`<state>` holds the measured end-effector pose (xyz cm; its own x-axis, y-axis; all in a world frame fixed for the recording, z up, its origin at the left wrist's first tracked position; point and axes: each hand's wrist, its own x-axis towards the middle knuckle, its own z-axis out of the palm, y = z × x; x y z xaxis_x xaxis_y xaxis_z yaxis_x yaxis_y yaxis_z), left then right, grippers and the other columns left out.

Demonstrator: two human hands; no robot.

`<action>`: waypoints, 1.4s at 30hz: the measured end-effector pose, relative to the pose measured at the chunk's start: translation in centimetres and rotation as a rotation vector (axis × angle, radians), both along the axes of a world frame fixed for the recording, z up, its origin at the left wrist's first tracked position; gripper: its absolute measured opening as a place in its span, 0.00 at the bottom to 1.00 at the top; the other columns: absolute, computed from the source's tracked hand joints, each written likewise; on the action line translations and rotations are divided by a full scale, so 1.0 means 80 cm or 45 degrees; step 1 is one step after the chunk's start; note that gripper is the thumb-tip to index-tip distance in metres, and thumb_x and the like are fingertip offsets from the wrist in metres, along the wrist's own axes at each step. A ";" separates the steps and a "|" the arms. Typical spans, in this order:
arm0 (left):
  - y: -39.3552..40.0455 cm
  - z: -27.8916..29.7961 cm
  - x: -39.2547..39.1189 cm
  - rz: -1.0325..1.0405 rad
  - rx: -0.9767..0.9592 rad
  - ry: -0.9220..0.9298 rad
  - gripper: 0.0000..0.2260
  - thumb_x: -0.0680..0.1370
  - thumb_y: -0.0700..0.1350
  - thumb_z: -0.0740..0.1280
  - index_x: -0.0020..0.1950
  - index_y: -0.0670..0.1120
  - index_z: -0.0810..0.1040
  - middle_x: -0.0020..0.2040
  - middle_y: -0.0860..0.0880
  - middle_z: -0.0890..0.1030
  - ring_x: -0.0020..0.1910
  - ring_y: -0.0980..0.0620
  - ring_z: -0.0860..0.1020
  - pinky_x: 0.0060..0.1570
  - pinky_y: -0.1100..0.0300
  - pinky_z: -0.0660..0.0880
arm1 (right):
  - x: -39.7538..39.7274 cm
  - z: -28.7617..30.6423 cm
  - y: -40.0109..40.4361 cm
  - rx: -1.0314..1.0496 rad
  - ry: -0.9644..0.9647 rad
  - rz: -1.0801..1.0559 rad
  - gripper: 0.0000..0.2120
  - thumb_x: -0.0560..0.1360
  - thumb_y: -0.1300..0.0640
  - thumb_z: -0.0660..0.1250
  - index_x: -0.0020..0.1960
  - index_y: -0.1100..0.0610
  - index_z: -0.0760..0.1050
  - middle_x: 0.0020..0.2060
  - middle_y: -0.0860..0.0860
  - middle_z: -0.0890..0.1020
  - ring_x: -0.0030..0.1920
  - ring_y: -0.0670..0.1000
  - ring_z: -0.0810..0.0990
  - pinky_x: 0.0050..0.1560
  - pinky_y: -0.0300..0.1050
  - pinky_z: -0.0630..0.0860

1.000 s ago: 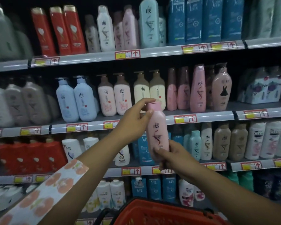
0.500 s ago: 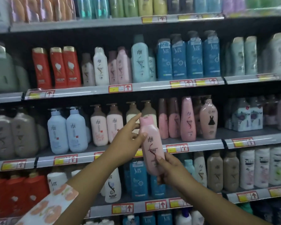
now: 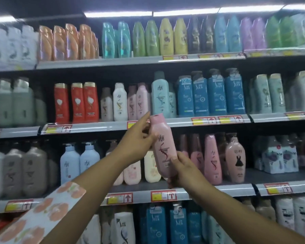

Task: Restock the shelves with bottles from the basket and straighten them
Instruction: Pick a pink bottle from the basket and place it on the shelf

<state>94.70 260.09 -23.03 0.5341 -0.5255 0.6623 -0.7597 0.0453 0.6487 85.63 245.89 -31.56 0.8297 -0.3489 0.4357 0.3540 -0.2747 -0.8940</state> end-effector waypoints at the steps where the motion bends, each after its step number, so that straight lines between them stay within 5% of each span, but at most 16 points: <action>1: 0.002 0.009 0.009 0.006 -0.029 0.014 0.30 0.81 0.40 0.68 0.77 0.63 0.61 0.65 0.56 0.77 0.56 0.50 0.83 0.51 0.47 0.83 | 0.005 0.011 0.004 -0.063 -0.027 -0.019 0.08 0.85 0.48 0.56 0.61 0.47 0.71 0.51 0.52 0.80 0.47 0.60 0.83 0.43 0.51 0.82; 6: 0.015 0.064 0.049 0.116 -0.080 -0.041 0.28 0.80 0.40 0.68 0.76 0.60 0.64 0.66 0.53 0.78 0.56 0.48 0.83 0.51 0.48 0.83 | 0.058 0.069 0.005 -0.341 -0.099 -0.122 0.12 0.84 0.44 0.58 0.64 0.45 0.72 0.53 0.46 0.82 0.49 0.50 0.84 0.46 0.51 0.82; 10: 0.016 0.113 0.081 0.187 -0.155 -0.090 0.25 0.81 0.39 0.67 0.75 0.56 0.67 0.63 0.51 0.79 0.57 0.49 0.82 0.54 0.46 0.82 | 0.108 0.126 0.007 -0.366 -0.140 -0.084 0.11 0.84 0.47 0.60 0.62 0.51 0.74 0.49 0.46 0.82 0.47 0.46 0.81 0.38 0.37 0.77; 14: 0.002 0.153 0.117 0.299 -0.175 -0.173 0.20 0.82 0.41 0.64 0.72 0.58 0.71 0.60 0.55 0.79 0.55 0.52 0.81 0.54 0.47 0.82 | 0.162 0.179 0.000 -0.418 -0.202 -0.177 0.12 0.84 0.47 0.60 0.60 0.53 0.75 0.51 0.48 0.81 0.51 0.47 0.80 0.52 0.47 0.80; 19: -0.022 0.165 0.152 0.273 -0.035 -0.124 0.30 0.83 0.39 0.62 0.81 0.59 0.56 0.63 0.58 0.72 0.53 0.60 0.75 0.40 0.73 0.74 | 0.224 0.222 -0.016 -0.462 -0.225 -0.357 0.13 0.83 0.47 0.61 0.57 0.56 0.76 0.50 0.53 0.82 0.48 0.51 0.81 0.47 0.48 0.79; 23: -0.041 0.150 0.190 0.034 -0.108 0.234 0.24 0.81 0.38 0.61 0.71 0.62 0.69 0.64 0.52 0.80 0.56 0.49 0.81 0.53 0.48 0.81 | 0.260 0.238 -0.032 -0.457 -0.239 -0.401 0.10 0.82 0.52 0.63 0.56 0.57 0.78 0.47 0.55 0.84 0.49 0.56 0.83 0.51 0.55 0.81; 25: -0.048 0.139 0.204 -0.095 -0.170 0.410 0.21 0.83 0.38 0.59 0.64 0.64 0.72 0.62 0.50 0.81 0.57 0.46 0.82 0.46 0.50 0.82 | 0.274 0.237 -0.037 -0.487 -0.208 -0.442 0.10 0.82 0.53 0.64 0.57 0.56 0.80 0.47 0.54 0.84 0.50 0.56 0.83 0.54 0.57 0.81; 29: -0.053 0.130 0.219 -0.179 -0.250 0.492 0.18 0.84 0.40 0.57 0.69 0.59 0.72 0.60 0.51 0.81 0.55 0.50 0.81 0.38 0.60 0.80 | 0.288 0.234 -0.041 -0.488 -0.174 -0.513 0.12 0.80 0.50 0.68 0.50 0.58 0.83 0.42 0.56 0.85 0.45 0.58 0.85 0.51 0.61 0.81; 34: -0.051 0.133 0.228 -0.216 -0.267 0.532 0.14 0.85 0.40 0.55 0.64 0.57 0.71 0.52 0.54 0.81 0.49 0.54 0.81 0.29 0.65 0.78 | 0.285 0.246 -0.037 -0.523 -0.171 -0.615 0.10 0.78 0.53 0.71 0.50 0.59 0.84 0.41 0.54 0.85 0.44 0.55 0.84 0.51 0.52 0.82; 38: -0.047 0.130 0.232 -0.275 -0.262 0.577 0.17 0.85 0.40 0.54 0.70 0.54 0.72 0.57 0.52 0.82 0.53 0.52 0.82 0.35 0.62 0.80 | 0.288 0.252 -0.028 -0.530 -0.185 -0.698 0.12 0.77 0.56 0.72 0.58 0.60 0.82 0.48 0.54 0.85 0.46 0.51 0.80 0.50 0.45 0.78; 42: -0.045 0.131 0.237 -0.289 -0.298 0.606 0.20 0.84 0.40 0.55 0.75 0.52 0.70 0.65 0.46 0.80 0.59 0.47 0.81 0.38 0.58 0.81 | 0.292 0.256 -0.021 -0.584 -0.142 -0.743 0.11 0.77 0.57 0.73 0.57 0.60 0.82 0.46 0.53 0.83 0.43 0.50 0.79 0.36 0.37 0.69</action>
<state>113.63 256.53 -12.57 0.6925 -0.5302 0.4891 -0.3410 0.3569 0.8697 109.02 244.25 -11.10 0.5077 -0.4821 0.7140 0.1184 -0.7819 -0.6121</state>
